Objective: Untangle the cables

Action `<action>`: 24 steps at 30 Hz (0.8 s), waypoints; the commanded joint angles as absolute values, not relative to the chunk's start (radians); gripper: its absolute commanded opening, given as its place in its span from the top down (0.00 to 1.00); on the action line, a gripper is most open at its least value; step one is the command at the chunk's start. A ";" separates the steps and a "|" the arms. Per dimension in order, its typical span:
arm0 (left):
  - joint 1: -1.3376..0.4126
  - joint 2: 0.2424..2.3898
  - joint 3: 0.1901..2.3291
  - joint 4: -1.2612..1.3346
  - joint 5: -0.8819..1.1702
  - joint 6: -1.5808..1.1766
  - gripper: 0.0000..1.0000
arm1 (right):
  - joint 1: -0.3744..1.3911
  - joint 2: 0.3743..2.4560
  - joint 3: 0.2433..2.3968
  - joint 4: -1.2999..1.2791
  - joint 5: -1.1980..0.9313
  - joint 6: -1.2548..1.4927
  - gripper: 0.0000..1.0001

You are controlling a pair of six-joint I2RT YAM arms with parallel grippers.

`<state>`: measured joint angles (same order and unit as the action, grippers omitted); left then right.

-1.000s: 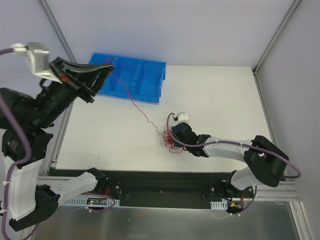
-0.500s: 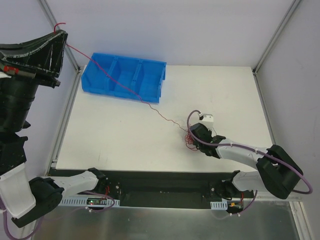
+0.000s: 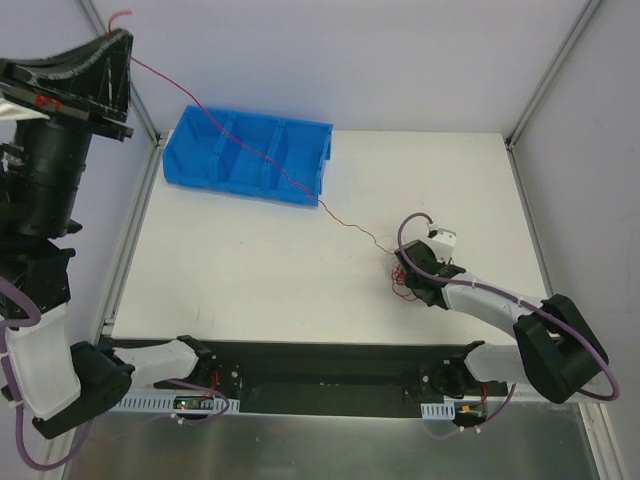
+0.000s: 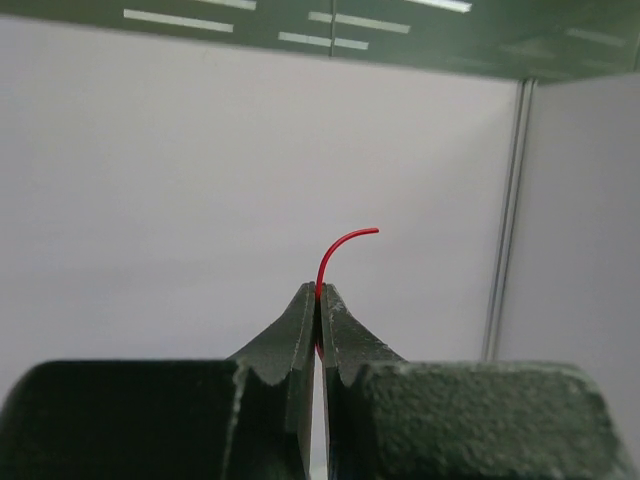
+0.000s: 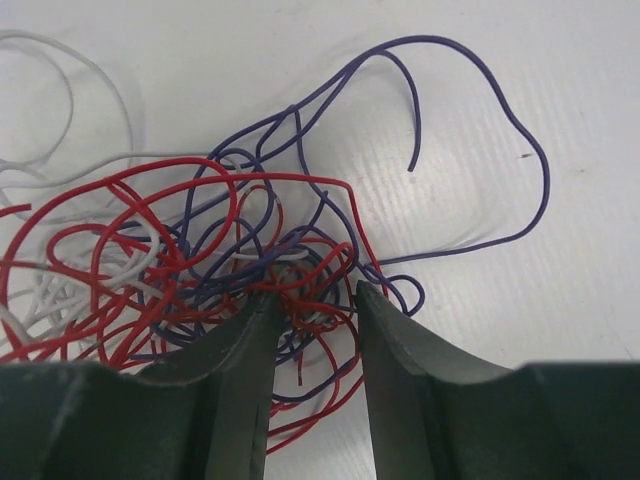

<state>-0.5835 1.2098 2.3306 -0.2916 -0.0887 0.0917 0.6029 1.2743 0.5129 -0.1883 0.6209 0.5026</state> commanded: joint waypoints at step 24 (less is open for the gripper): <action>-0.565 0.815 1.264 -0.176 -0.080 -0.035 1.00 | 0.632 0.997 0.746 -0.389 0.321 0.768 0.29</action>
<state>-0.5808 0.8410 1.3251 -0.2470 -0.1139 -0.0128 0.6067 1.0153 0.7456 -0.5037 0.4328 0.4358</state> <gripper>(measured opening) 0.006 0.730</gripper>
